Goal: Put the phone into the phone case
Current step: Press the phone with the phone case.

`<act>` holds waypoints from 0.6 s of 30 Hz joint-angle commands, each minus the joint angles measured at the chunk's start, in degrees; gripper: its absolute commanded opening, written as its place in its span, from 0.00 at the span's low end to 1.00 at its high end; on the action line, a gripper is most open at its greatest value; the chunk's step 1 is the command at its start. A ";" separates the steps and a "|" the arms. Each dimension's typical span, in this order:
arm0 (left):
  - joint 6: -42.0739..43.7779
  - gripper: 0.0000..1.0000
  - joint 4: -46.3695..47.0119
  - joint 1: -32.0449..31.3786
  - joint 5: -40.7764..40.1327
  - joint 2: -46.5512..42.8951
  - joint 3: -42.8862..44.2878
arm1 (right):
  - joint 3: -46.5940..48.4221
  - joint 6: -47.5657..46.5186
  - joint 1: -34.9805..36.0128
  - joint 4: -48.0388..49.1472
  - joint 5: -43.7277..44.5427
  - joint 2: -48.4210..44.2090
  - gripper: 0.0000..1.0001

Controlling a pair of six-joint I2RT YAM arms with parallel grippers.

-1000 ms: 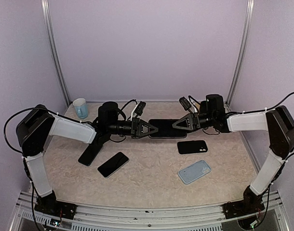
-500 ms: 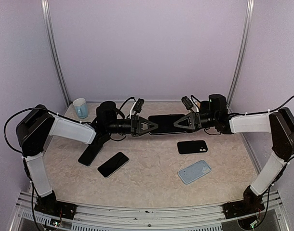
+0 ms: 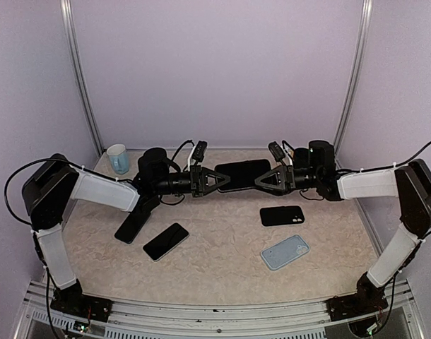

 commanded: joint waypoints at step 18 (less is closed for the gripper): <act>-6.16 0.00 15.85 -0.62 -7.53 -0.38 -1.42 | -4.15 6.11 1.24 9.79 10.75 -4.84 0.80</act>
